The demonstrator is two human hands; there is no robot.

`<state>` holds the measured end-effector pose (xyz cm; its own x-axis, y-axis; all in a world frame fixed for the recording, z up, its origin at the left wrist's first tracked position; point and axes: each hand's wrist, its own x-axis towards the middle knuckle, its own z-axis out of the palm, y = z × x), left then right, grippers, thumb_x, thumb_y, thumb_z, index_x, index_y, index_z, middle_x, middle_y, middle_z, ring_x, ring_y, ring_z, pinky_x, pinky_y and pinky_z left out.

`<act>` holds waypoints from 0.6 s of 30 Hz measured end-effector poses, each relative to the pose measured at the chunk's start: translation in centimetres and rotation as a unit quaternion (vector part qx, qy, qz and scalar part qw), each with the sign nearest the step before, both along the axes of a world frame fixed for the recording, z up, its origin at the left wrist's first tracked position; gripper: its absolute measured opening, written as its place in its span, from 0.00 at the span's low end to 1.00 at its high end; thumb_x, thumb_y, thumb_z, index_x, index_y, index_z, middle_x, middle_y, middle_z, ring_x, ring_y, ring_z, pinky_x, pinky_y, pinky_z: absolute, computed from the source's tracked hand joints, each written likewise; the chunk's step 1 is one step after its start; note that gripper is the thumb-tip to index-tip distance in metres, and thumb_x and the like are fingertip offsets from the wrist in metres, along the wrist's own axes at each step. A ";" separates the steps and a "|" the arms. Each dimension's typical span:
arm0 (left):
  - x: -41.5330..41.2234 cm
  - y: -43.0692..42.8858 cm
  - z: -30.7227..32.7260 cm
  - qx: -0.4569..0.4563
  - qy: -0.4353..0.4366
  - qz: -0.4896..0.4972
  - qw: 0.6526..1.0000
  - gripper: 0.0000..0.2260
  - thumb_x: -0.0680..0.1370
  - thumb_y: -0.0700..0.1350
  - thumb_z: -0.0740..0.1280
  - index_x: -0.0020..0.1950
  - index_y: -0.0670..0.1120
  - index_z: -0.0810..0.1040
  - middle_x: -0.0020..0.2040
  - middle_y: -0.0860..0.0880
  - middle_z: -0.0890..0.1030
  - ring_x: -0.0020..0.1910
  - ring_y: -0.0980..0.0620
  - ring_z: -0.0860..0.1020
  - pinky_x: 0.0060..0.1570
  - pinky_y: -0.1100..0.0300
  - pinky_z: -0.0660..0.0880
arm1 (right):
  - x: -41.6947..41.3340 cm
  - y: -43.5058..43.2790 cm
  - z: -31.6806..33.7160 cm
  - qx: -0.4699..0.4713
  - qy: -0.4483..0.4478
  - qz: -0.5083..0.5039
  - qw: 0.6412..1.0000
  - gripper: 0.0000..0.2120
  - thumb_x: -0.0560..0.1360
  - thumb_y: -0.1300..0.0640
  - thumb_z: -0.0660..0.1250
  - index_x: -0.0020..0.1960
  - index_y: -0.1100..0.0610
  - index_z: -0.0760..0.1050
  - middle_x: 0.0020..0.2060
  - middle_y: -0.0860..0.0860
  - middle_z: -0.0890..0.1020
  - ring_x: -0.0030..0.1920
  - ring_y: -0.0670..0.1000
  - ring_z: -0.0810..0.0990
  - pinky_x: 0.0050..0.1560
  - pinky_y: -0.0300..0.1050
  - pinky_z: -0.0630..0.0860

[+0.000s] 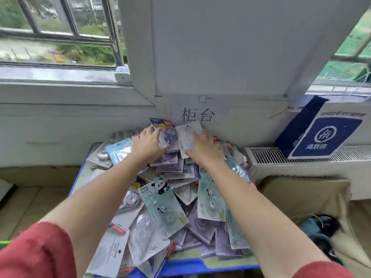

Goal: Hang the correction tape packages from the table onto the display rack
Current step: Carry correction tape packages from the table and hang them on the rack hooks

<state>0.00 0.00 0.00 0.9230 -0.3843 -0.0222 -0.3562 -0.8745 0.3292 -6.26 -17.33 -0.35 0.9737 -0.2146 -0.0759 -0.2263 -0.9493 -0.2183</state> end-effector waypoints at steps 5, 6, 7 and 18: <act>3.1 -2.4 -1.6 0.031 -0.028 0.008 0.999 0.31 0.77 0.61 0.60 0.76 0.50 0.56 0.78 0.45 0.51 0.76 0.44 0.49 0.72 0.48 0.51 | 3.2 -0.4 -1.3 -0.020 0.024 0.015 0.999 0.37 0.75 0.39 0.63 0.76 0.51 0.52 0.76 0.55 0.51 0.75 0.60 0.49 0.71 0.56 0.55; 3.5 -2.9 -1.7 0.035 -0.029 0.001 0.999 0.31 0.77 0.61 0.60 0.76 0.50 0.56 0.78 0.45 0.51 0.76 0.44 0.49 0.72 0.47 0.50 | 3.6 -0.6 -1.5 -0.014 0.025 0.019 0.999 0.37 0.75 0.40 0.63 0.76 0.51 0.52 0.76 0.55 0.51 0.75 0.60 0.49 0.71 0.56 0.55; 4.0 -3.1 -1.9 0.039 -0.029 -0.006 0.999 0.31 0.77 0.61 0.60 0.77 0.50 0.56 0.78 0.45 0.52 0.76 0.44 0.49 0.73 0.47 0.49 | 3.9 -0.8 -1.6 -0.007 0.025 0.021 0.999 0.36 0.75 0.41 0.63 0.77 0.51 0.52 0.76 0.55 0.51 0.75 0.60 0.50 0.71 0.57 0.55; 5.6 -3.0 -1.7 0.074 0.056 0.027 0.995 0.25 0.77 0.52 0.61 0.73 0.48 0.62 0.76 0.43 0.56 0.75 0.40 0.52 0.72 0.47 0.53 | 4.8 -3.9 -1.6 0.063 0.041 -0.006 0.997 0.32 0.76 0.45 0.62 0.76 0.50 0.53 0.75 0.56 0.53 0.72 0.64 0.56 0.67 0.59 0.61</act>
<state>5.64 -3.04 -1.71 0.9310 -0.3182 -0.1789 -0.2749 -0.9336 0.2300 -1.44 -21.27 -1.98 0.9603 -0.2109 -0.1824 -0.2603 -0.9126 -0.3153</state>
